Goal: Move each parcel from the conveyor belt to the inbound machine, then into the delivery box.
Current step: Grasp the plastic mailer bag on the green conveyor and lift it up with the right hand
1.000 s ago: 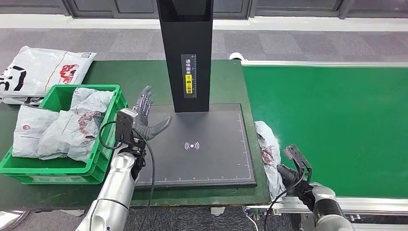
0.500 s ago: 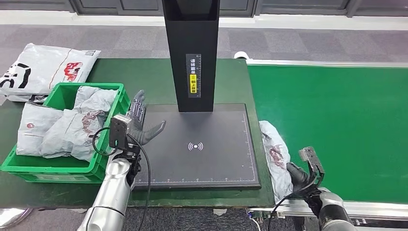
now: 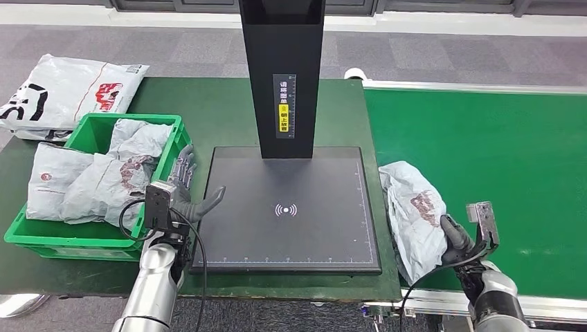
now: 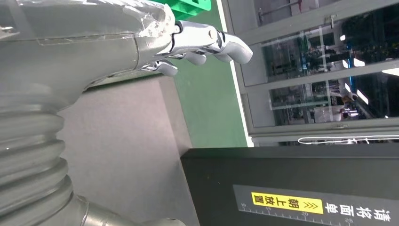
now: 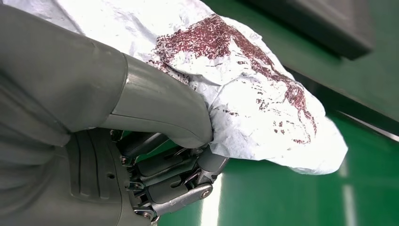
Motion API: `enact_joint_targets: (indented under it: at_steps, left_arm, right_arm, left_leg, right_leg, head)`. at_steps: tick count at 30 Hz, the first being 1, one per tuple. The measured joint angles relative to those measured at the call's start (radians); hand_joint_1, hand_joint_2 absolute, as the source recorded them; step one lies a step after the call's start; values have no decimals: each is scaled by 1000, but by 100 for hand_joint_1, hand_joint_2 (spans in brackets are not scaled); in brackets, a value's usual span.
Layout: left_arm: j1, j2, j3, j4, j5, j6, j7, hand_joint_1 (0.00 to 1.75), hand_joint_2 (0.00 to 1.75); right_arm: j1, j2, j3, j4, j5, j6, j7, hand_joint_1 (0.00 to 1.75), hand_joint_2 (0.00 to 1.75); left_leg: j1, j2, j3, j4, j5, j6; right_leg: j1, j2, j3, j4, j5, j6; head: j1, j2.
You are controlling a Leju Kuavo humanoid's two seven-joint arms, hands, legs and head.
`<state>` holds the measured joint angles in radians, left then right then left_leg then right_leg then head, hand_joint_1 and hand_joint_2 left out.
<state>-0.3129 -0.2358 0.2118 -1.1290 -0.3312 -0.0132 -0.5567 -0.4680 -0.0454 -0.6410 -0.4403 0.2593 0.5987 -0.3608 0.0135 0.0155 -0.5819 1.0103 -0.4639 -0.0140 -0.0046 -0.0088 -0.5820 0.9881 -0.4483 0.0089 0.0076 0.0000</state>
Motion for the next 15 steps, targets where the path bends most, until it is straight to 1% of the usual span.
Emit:
enact_joint_targets:
  at_steps: [15]
  left_arm:
    - [11,4,18,-12,6,4,1,0,175]
  right_arm:
    - [19,-7,-29,-94,-63,26,-1,175,175]
  left_leg:
    - [-1,0,-1,0,0,0]
  right_leg:
    - [-1,-1,-1,0,-1,1]
  head:
    - [0,0]
